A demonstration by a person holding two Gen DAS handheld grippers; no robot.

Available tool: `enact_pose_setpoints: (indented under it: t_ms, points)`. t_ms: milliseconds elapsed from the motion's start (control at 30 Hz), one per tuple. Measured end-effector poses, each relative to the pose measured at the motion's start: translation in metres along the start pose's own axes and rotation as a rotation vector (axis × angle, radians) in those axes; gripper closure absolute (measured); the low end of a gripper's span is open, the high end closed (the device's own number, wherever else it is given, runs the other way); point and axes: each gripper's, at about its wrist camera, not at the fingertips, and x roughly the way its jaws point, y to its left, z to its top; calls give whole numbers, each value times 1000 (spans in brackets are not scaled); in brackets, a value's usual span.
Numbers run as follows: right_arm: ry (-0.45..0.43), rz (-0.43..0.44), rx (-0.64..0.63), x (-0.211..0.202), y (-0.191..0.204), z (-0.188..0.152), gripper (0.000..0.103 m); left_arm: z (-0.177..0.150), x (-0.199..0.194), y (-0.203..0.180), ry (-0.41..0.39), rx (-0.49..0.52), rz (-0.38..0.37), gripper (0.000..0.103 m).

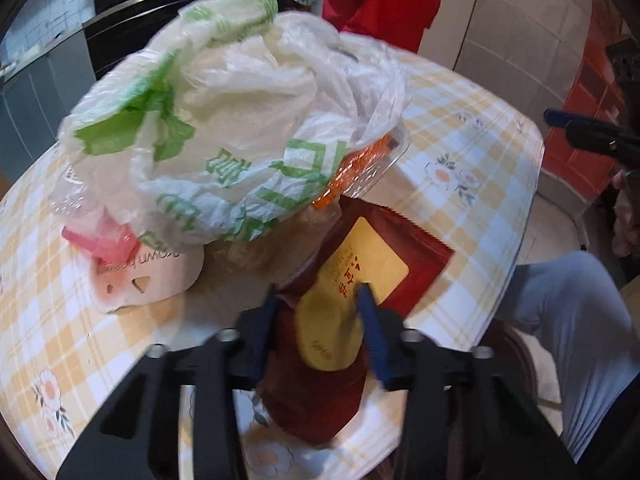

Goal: Collect trash
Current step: 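Grasp the dark red wrapper with the left tool and drop it in the bin, then grasp the white plastic bag with the left tool and lift it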

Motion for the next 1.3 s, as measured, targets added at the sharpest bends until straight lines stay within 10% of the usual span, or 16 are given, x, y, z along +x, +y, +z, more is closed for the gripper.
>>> enact_pose_setpoints:
  t_ms: [433,500,567,633,1033,1300]
  points:
    - [-42,19,6,-20,3,0,6,-35,-51,-75,-9,56,-228,91]
    - [-44,21,8,-23,3,-1,6,-45,-48,-96,55,74,-303,84]
    - [-43,20,3,-24,4,-1,6,-53,-44,-109,89,59,-370,45]
    - [-41,20,-2,-25,5,-3,6,-55,-51,-107,56,37,-388,31]
    - [-17,33,-47,6,19,22,6,10,-76,11,-176,-256,9,24]
    - [11,46,-78,52,24,53,6,54,-49,92,-182,-451,204,13]
